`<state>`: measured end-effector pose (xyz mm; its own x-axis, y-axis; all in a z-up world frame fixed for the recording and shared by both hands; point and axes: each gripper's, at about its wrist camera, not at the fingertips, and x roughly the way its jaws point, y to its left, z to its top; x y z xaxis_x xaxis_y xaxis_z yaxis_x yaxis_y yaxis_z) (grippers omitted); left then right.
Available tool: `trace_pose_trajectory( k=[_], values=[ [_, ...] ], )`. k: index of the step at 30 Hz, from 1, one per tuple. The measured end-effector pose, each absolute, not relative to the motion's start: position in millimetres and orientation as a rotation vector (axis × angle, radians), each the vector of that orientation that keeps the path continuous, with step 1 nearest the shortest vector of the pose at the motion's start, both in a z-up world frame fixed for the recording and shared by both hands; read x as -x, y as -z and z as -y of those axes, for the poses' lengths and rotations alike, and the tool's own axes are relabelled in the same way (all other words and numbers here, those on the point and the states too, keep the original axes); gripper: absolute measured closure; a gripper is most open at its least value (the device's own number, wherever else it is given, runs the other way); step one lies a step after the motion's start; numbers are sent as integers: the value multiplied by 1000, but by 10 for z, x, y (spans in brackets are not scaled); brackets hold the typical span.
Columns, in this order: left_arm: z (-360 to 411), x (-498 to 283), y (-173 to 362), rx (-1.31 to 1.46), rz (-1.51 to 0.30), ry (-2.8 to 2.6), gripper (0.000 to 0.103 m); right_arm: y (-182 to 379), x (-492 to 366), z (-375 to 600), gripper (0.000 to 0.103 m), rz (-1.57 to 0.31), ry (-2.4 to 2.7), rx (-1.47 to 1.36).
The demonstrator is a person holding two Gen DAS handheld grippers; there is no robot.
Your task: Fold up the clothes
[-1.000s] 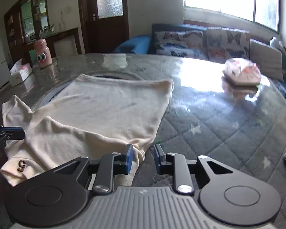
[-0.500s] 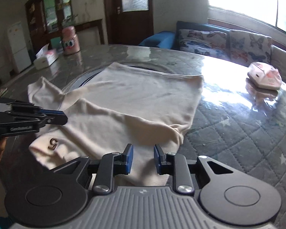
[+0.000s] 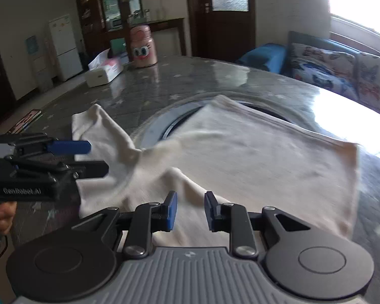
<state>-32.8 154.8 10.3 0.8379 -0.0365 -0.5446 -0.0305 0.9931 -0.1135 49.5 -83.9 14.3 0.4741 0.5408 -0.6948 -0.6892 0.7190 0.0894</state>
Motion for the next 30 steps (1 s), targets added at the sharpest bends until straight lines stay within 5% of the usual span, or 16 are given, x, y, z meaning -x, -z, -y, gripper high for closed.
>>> trace_pose_trajectory(
  k=[16, 22, 24, 30],
  values=[
    [-2785, 66, 62, 286, -603, -521, 41, -218, -383, 763, 81, -745, -774, 223],
    [-2763, -26, 109, 234, -615, -517, 65, -316, -245, 879, 80, -726, -779, 224],
    [-2766, -41, 98, 241, -616, -498, 89, -338, -205, 924, 80, -720, -773, 221],
    [-2582, 24, -111, 259, -564, -401, 93, -424, -95, 1187, 80, -695, -725, 188]
  ],
)
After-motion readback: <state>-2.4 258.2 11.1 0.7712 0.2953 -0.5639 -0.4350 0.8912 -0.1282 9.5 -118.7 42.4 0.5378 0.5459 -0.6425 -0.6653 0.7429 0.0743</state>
